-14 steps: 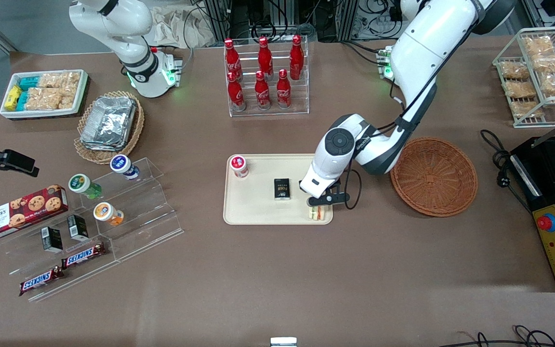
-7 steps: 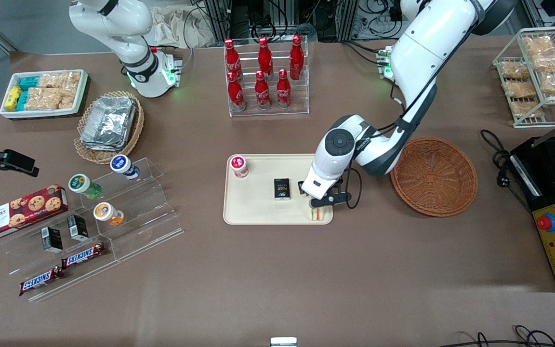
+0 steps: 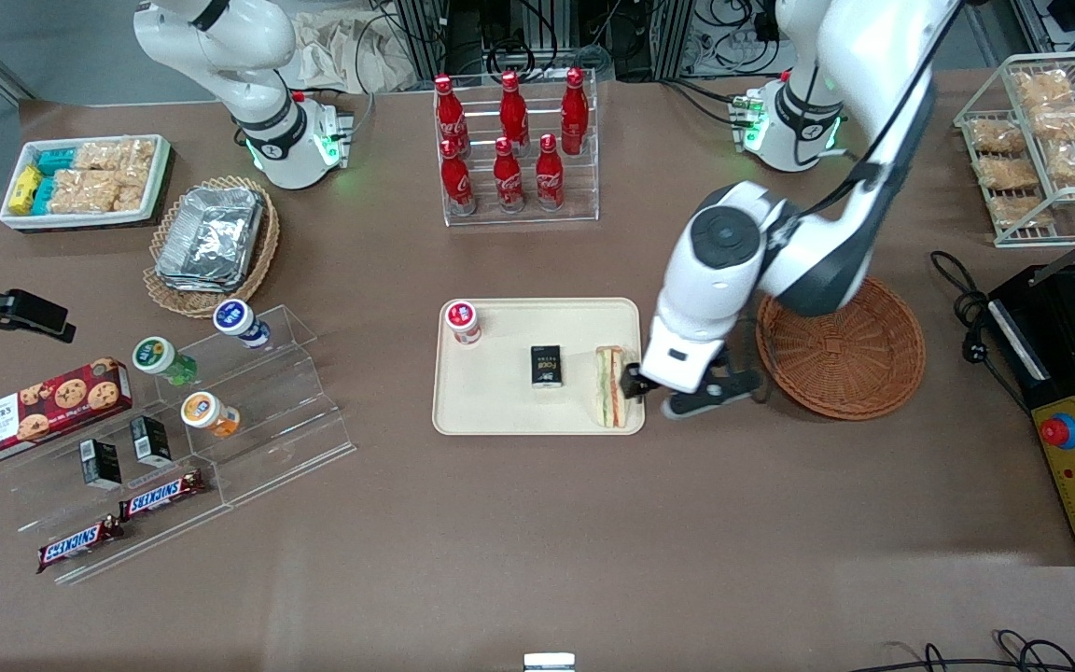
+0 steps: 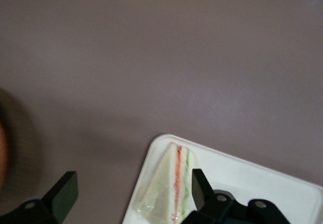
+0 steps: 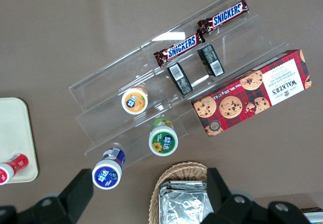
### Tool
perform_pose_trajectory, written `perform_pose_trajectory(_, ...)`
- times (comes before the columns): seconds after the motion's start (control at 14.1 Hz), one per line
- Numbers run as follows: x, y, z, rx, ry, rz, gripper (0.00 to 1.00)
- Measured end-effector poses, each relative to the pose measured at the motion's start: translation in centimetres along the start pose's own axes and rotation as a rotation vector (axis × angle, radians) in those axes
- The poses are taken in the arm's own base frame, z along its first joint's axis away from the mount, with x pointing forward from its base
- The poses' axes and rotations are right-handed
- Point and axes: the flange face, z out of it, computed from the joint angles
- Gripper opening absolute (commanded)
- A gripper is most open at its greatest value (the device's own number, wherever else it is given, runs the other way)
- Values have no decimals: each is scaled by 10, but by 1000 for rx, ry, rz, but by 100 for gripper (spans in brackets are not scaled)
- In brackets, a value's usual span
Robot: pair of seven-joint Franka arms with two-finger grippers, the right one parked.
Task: Place sandwich from basket to tray
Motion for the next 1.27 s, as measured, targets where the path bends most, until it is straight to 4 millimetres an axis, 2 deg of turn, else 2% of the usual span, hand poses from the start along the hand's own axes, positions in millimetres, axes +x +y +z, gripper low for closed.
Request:
perform_pose_trajectory(0.21,41,-44,-57,10,67,-37,100)
perform_pose_trajectory(0.57,59,-113,-127,84,-22,59,100)
perform_pose_trajectory(0.85,73,-208,-182,112,-136,273,100)
perform_pose_trajectory(1.06,83,-281,-209,92,-181,437,100)
perform_pose_trajectory(1.13,85,-293,-214,85,-186,466,100)
perform_pose_trajectory(1.27,88,-291,-223,79,-168,481,100)
